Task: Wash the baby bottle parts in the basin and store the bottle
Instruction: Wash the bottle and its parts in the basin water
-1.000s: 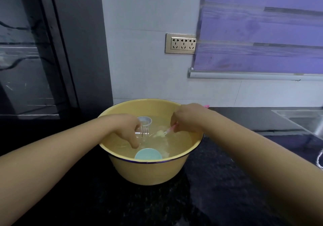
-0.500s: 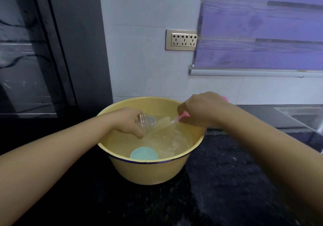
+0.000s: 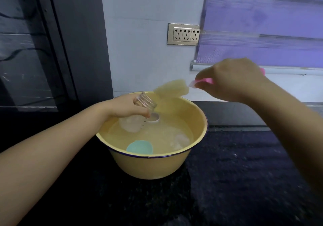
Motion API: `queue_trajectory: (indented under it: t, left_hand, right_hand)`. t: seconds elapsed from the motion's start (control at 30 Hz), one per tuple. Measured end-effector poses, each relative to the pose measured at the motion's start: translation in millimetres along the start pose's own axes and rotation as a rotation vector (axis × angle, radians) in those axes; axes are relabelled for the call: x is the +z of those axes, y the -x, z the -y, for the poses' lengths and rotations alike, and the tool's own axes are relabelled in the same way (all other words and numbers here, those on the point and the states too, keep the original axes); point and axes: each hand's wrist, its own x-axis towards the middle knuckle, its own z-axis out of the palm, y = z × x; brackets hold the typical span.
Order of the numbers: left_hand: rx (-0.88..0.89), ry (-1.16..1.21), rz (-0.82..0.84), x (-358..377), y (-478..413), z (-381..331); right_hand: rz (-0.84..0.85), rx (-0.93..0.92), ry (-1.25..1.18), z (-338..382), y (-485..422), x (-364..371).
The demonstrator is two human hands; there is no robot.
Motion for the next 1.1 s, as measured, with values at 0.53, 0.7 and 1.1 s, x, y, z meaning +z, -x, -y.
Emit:
queue_trajectory:
  t: [0.53, 0.7, 1.1]
  left_hand:
    - [0.445, -1.576, -0.428, 5, 1, -8]
    - [0.625, -1.764, -0.407, -2, -6, -11]
    - [-0.046, -1.279, 0.409, 30, -14, -18]
  right_hand:
    - [0.206, -0.116, 0.160, 17, -3, 6]
    - [0.224, -0.082, 0.178, 11, 0, 15]
    - [0.281, -0.064, 0.140, 14, 7, 28]
